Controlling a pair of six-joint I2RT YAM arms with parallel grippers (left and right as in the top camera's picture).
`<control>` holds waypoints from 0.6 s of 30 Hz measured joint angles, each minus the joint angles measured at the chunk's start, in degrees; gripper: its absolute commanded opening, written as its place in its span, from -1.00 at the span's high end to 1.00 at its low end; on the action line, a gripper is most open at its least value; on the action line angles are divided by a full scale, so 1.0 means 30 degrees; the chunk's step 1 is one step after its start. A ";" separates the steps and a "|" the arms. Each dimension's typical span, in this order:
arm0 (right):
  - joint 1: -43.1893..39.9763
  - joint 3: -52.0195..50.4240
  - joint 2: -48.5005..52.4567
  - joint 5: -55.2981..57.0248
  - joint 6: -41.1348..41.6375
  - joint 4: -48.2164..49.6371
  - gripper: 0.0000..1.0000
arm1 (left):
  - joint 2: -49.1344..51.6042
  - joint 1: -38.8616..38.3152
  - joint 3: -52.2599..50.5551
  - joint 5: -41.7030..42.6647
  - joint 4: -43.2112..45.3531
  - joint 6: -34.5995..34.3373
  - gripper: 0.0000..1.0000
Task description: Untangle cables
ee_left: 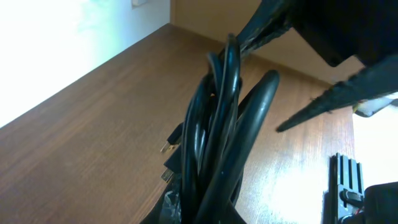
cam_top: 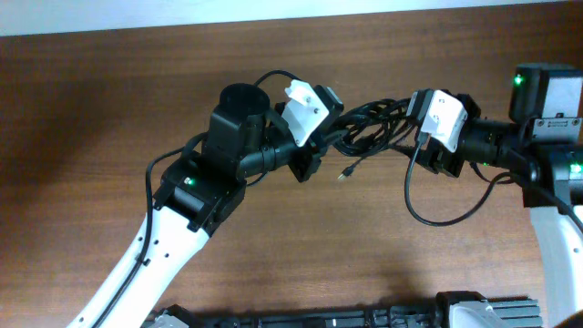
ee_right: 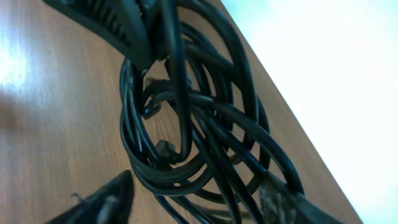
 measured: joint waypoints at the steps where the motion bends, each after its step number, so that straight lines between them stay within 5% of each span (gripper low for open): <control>1: 0.0000 0.0015 0.0102 0.0051 0.0080 -0.0175 0.25 | 0.0000 0.0000 -0.0007 0.0080 0.0022 0.0080 1.00; 5: -0.0036 0.0029 0.0576 0.0277 0.0015 -0.0736 0.55 | 0.0000 0.0000 -0.0007 0.0277 0.0051 0.0262 1.00; 10: -0.0073 0.0029 0.0918 0.0335 0.0000 -0.1435 0.55 | 0.0000 0.0000 -0.0015 0.0452 0.0335 0.0415 1.00; 13: -0.0073 0.0029 0.0918 0.0335 -0.0015 -0.1668 0.21 | 0.0000 0.0000 -0.0022 0.0525 0.0648 0.0423 1.00; 18: -0.0073 0.0029 0.0918 0.0219 -0.0022 -0.1887 0.03 | 0.0000 0.0000 -0.0022 0.0590 0.1290 0.0474 1.00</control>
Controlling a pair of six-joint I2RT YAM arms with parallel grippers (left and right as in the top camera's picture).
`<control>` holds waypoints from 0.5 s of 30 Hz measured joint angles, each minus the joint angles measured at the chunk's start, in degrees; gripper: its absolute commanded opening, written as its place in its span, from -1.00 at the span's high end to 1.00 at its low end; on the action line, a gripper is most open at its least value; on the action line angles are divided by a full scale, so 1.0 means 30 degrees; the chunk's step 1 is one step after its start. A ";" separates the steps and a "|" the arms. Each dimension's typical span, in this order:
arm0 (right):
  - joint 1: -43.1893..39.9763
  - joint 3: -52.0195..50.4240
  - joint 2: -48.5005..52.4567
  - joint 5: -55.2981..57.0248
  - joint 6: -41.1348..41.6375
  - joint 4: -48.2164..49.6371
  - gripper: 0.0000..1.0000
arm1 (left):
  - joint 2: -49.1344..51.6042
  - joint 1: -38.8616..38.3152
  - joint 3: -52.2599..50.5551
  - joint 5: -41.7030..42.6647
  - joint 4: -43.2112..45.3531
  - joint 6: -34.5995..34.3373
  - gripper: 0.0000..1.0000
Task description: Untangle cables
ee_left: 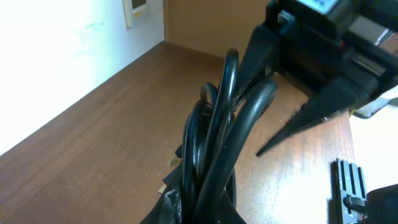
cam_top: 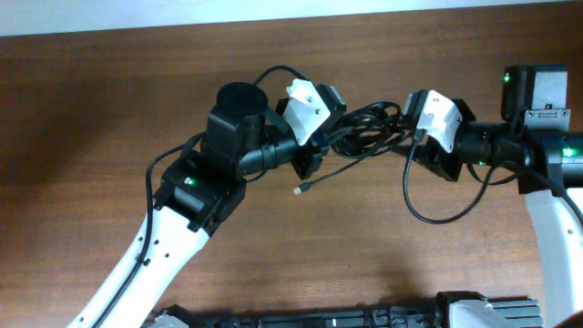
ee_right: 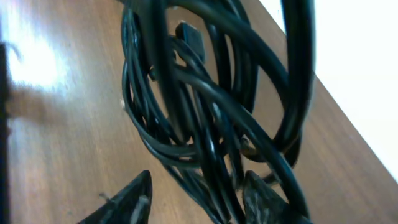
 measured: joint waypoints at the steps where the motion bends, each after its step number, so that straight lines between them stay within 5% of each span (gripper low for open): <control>1: 0.0000 0.0000 0.0000 -0.0036 0.0015 0.0000 0.02 | 0.0000 0.0000 0.0000 0.0073 0.0080 0.0000 1.00; 5: 0.0000 0.0000 0.0000 -0.0029 0.0015 0.0000 0.02 | 0.0000 0.0000 0.0000 0.0291 0.0138 0.0000 1.00; 7: 0.0000 0.0000 0.0000 -0.0029 0.0015 0.0000 0.18 | 0.0000 0.0000 0.0000 0.0474 0.0138 0.0000 1.00; 11: 0.0000 0.0000 0.0000 0.0051 0.0029 0.0007 0.86 | 0.0000 0.0000 0.0000 0.0729 0.0138 0.0000 1.00; 15: 0.0000 0.0000 0.0000 0.0102 0.0029 -0.0080 0.92 | 0.0000 0.0000 0.0000 0.0838 0.0204 0.0000 1.00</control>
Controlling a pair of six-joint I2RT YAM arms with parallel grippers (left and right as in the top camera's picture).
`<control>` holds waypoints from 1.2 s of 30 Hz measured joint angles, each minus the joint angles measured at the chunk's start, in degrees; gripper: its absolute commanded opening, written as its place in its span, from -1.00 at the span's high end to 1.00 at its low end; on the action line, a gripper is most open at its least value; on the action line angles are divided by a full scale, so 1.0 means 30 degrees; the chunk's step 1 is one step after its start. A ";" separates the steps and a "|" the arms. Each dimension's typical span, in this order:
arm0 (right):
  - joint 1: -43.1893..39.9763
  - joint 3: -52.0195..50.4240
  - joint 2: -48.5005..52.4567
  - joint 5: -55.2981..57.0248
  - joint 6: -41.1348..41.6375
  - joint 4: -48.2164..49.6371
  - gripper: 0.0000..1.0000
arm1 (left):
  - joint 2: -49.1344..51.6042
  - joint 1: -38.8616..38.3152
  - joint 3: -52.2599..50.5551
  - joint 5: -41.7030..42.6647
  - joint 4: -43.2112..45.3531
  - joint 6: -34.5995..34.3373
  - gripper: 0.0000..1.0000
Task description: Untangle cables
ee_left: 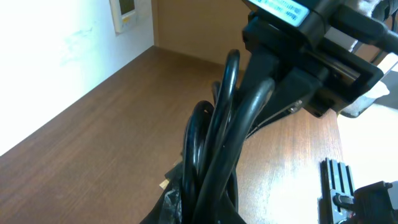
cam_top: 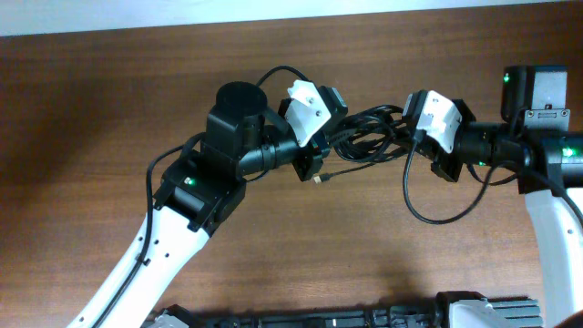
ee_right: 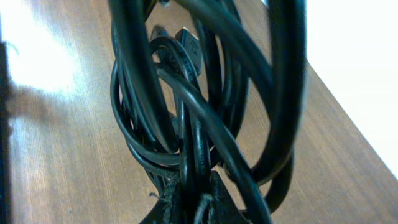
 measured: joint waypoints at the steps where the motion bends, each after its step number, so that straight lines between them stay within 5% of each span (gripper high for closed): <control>1: 0.0000 0.0000 0.0000 -0.0022 0.0000 -0.0015 0.92 | 0.0000 0.0000 0.0000 0.0000 0.0073 -0.0007 1.00; 10: -0.0015 0.0015 0.0000 -0.0583 0.0109 -0.1974 0.92 | 0.0000 0.0000 0.0000 -0.0160 0.0510 -0.0401 1.00; 25: -0.0015 0.0022 0.0044 -0.1902 0.0197 -0.3082 0.92 | 0.0000 -0.0430 0.0000 -0.6346 -0.0656 -0.4663 1.00; 36: 0.0073 0.0022 -0.0714 -0.2346 0.0197 -0.2980 0.92 | -0.0007 0.0328 0.0000 -0.7242 -0.0998 -0.6907 1.00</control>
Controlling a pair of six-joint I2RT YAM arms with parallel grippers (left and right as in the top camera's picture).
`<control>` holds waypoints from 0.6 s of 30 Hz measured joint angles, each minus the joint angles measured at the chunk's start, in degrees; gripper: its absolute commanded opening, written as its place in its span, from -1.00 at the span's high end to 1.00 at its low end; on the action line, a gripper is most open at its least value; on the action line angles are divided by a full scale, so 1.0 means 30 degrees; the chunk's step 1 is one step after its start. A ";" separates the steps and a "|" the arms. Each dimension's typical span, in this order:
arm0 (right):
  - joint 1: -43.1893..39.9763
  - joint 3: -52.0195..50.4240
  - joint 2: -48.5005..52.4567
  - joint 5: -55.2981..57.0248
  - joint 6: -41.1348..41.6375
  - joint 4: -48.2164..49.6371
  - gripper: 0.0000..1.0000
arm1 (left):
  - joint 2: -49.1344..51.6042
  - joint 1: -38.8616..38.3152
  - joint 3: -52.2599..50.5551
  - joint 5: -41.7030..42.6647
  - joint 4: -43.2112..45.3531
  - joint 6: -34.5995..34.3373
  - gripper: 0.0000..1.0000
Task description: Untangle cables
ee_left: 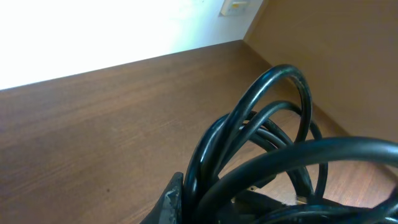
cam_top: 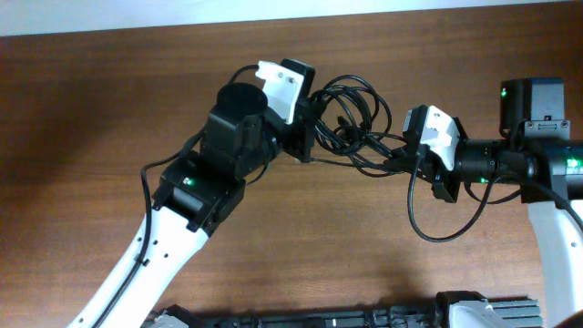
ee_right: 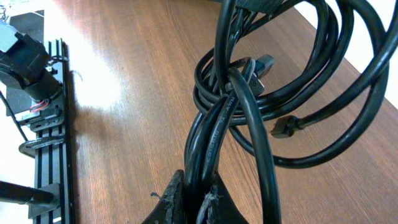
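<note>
A tangle of black cables hangs between my two grippers above the brown table. My left gripper is shut on the bundle's left end; in the left wrist view one finger presses against thick loops that arch away from it. From the right, my right gripper is shut on several strands. They rise from its fingers into wide loops with two loose plugs among them.
A black rail runs along the table's front edge. The right arm's own cable droops in a loop below its wrist. A pale wall lies behind the table's far edge.
My left gripper has moved toward the table's back and turned. My right gripper has shifted slightly toward the front right. The bundle between them now spreads into looser, wider loops.
At first my left gripper held the compact bundle while my right gripper stood open around its other end. The right fingers were still open a moment later, then shut on several strands. Now the two grippers are farther apart and the tangle is stretched out.
</note>
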 measured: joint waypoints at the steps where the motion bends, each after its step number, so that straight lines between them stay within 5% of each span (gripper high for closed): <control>1: 0.0007 0.0000 -0.0036 -0.0022 0.0007 0.0000 0.92 | 0.0000 0.0022 0.0000 0.0022 -0.0007 -0.0131 1.00; 18: 0.0102 0.0000 -0.0102 -0.0495 -0.0007 0.0080 0.92 | -0.0036 0.0976 0.0000 -0.0138 -0.1246 -0.0401 1.00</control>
